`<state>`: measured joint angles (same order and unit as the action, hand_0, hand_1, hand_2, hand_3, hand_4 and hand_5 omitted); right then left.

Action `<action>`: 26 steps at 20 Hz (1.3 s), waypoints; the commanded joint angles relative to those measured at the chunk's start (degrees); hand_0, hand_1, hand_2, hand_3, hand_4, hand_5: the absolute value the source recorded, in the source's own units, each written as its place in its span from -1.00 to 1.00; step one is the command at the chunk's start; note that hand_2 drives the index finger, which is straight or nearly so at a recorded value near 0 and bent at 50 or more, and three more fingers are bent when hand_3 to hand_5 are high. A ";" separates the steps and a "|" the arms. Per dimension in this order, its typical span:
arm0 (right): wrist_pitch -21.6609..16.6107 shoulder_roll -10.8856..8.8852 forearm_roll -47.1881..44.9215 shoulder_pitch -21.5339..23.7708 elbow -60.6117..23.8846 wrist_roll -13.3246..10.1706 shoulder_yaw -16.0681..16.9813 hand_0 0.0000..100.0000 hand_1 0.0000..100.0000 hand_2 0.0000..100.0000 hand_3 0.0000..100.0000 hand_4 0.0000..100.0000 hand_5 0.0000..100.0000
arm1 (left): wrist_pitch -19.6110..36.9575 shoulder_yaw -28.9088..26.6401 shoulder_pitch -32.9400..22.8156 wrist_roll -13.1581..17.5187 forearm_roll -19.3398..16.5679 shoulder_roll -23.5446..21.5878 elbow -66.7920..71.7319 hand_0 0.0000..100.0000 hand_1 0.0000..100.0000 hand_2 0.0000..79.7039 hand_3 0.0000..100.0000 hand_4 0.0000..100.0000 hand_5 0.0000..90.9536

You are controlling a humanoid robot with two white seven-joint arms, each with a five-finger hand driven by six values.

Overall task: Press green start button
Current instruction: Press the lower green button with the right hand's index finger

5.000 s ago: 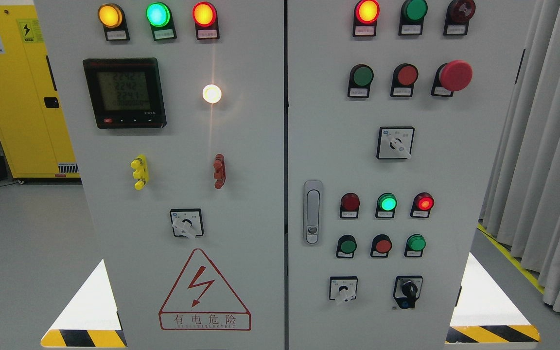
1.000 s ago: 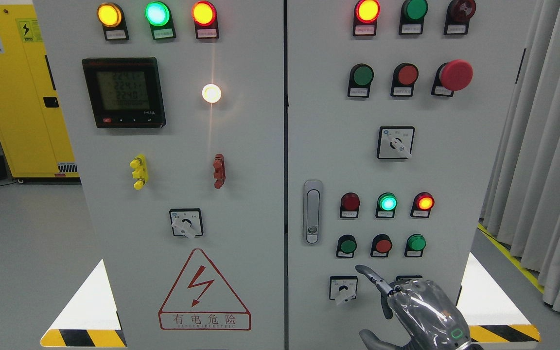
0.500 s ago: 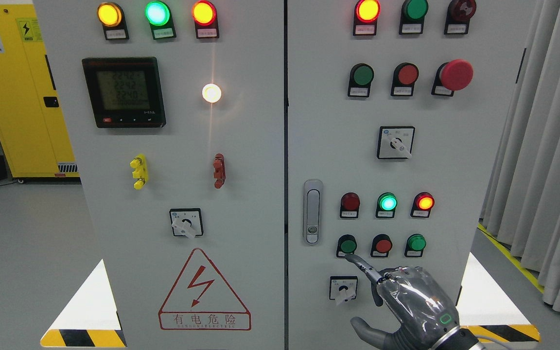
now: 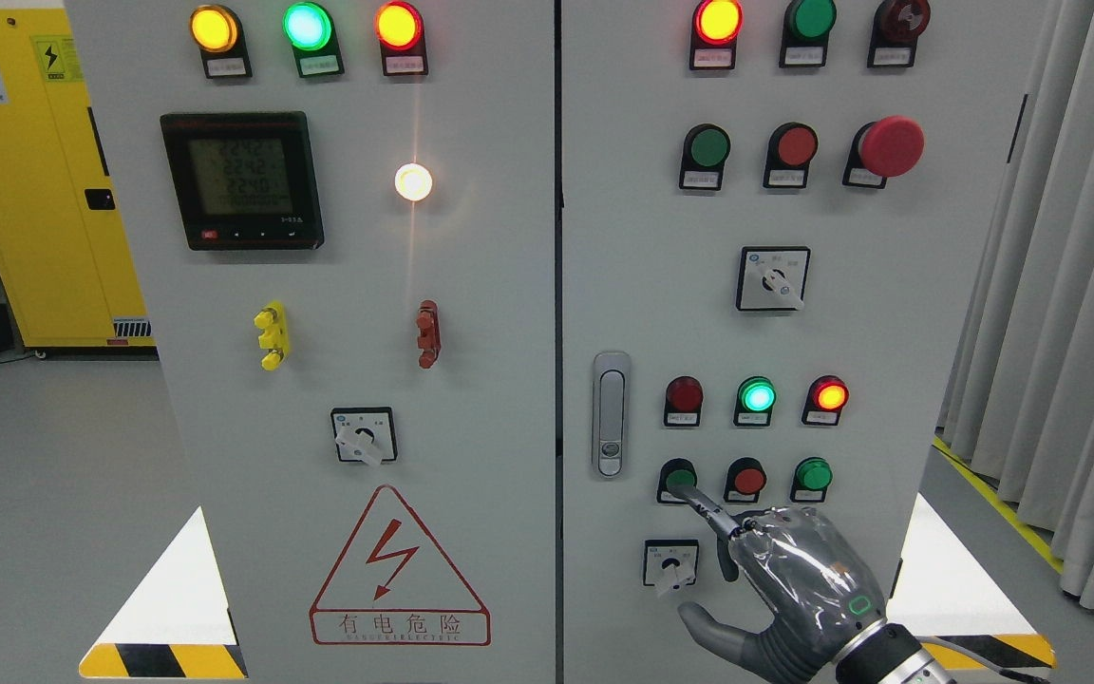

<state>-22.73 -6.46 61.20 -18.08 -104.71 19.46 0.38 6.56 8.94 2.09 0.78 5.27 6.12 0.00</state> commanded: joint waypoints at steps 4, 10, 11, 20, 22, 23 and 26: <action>0.15 0.13 -0.38 -0.81 3.72 -0.04 1.28 -0.25 0.13 -1.00 0.49 0.57 0.37 | 0.03 0.03 0.20 0.02 0.00 0.04 -1.85 -0.76 0.11 -1.00 -1.00 -1.00 -1.00; 0.06 0.22 -0.64 -0.81 4.17 -0.04 2.77 -0.24 0.12 -1.00 0.48 0.56 0.37 | 0.03 0.03 0.29 0.02 0.00 0.04 -1.85 -0.76 0.11 -1.00 -1.00 -1.00 -1.00; 0.15 0.22 -0.64 -0.81 4.17 -0.04 3.04 -0.23 0.12 -1.00 0.48 0.56 0.37 | 0.03 0.03 0.29 0.02 0.00 0.04 -1.85 -0.76 0.11 -1.00 -1.00 -1.00 -1.00; 0.23 0.22 -0.64 -0.99 4.78 0.23 3.22 -0.21 0.12 -1.00 0.48 0.56 0.37 | 0.12 0.03 0.37 0.02 0.00 0.04 -1.85 -0.76 0.11 -1.00 -1.00 -1.00 -1.00; 0.15 0.83 -0.64 -0.99 4.69 0.23 3.04 -0.21 0.12 -1.00 0.47 0.56 0.37 | 0.12 0.12 0.46 0.02 0.00 0.04 -1.93 -0.76 0.11 -1.00 -1.00 -1.00 -1.00; 0.15 1.10 -0.64 -0.99 4.69 0.23 2.96 -0.21 0.12 -1.00 0.47 0.56 0.37 | 0.12 0.12 0.46 0.02 0.00 0.04 -1.93 -0.76 0.11 -1.00 -1.00 -1.00 -1.00; -0.03 2.32 -1.25 -0.82 3.91 0.14 3.04 -0.20 0.12 -1.00 0.47 0.56 0.37 | 0.12 0.12 0.46 0.02 0.00 0.04 -1.93 -0.76 0.11 -1.00 -1.00 -1.00 -1.00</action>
<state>-22.79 -5.84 60.46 -19.03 -100.82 19.60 2.76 6.65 8.99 2.49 0.78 5.27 6.15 0.00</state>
